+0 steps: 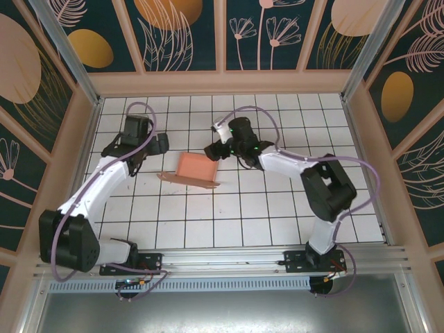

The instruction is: Fold the paper box

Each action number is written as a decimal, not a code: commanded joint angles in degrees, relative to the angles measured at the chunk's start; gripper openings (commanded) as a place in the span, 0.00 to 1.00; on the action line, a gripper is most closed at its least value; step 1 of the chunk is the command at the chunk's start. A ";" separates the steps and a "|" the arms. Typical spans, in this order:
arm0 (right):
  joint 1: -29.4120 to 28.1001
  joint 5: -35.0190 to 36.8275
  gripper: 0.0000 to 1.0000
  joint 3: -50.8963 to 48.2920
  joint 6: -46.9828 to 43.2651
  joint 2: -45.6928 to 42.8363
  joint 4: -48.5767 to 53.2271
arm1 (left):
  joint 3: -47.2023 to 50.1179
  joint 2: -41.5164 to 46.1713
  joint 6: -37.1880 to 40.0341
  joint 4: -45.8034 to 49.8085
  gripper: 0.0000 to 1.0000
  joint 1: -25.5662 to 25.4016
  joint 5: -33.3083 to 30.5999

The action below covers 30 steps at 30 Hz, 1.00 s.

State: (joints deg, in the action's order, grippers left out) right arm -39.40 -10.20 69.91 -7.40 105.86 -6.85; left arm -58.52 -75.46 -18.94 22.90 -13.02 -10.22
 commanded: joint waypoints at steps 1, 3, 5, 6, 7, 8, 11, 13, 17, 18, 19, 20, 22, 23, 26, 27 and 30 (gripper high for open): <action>-2.60 1.46 0.79 6.81 -4.43 6.53 6.24 | 1.90 1.78 -1.28 -3.51 0.98 1.06 1.21; -3.54 3.74 0.79 11.62 -3.86 10.65 8.16 | 2.49 2.07 -1.03 -3.06 0.98 1.18 0.97; -3.63 5.92 0.78 15.71 -1.36 14.22 9.81 | 2.45 2.10 -0.91 -2.86 0.99 1.15 1.25; -3.64 7.23 0.79 18.04 0.43 15.82 11.08 | 2.52 2.16 -0.81 -2.92 0.98 1.22 1.47; -3.39 8.28 0.79 19.85 1.63 17.16 12.40 | 2.48 2.24 -0.75 -3.02 0.99 1.22 1.71; -3.25 9.59 0.78 21.45 2.86 18.27 13.65 | 2.47 2.38 -0.53 -2.95 0.99 1.22 1.86; -2.00 13.67 0.79 22.27 6.76 18.63 15.57 | 4.05 2.82 0.31 -2.94 0.98 1.17 2.24; -0.27 14.64 0.78 20.25 9.98 17.03 15.52 | 4.12 3.12 0.80 -3.03 0.98 1.18 2.22; 3.26 16.63 0.76 11.92 14.89 10.65 12.87 | 4.50 3.14 0.94 -3.62 0.99 1.20 2.98; 4.18 17.09 0.75 9.74 15.69 8.93 12.38 | 4.49 3.04 0.85 -3.91 0.99 1.22 3.37; 4.91 17.29 0.75 7.91 16.30 7.65 12.10 | 4.51 2.92 0.70 -4.23 0.98 1.17 3.74; 5.77 17.84 0.75 6.02 16.94 6.16 12.06 | 4.44 2.63 0.67 -4.56 0.98 1.19 4.38; 7.38 18.89 0.75 2.59 18.07 3.65 11.99 | 4.14 2.15 0.56 -4.94 0.99 1.24 5.47; 7.74 18.46 0.75 0.57 18.03 2.03 11.37 | 4.04 1.84 0.56 -5.16 0.98 1.19 6.02; 7.75 12.10 0.76 -4.48 13.13 -2.58 6.34 | 3.92 1.29 0.30 -6.05 0.98 1.18 7.71; 7.75 9.49 0.76 -4.79 12.02 -3.27 5.45 | 3.90 1.23 0.14 -6.34 0.99 1.22 7.96; 6.03 2.30 0.77 -1.93 8.66 -2.48 5.93 | 3.66 1.06 -0.13 -6.65 0.98 1.16 8.58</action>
State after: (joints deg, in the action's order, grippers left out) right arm -31.55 -0.25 66.24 4.97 104.27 2.74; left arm -54.43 -73.89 -18.98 18.22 -12.10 -3.42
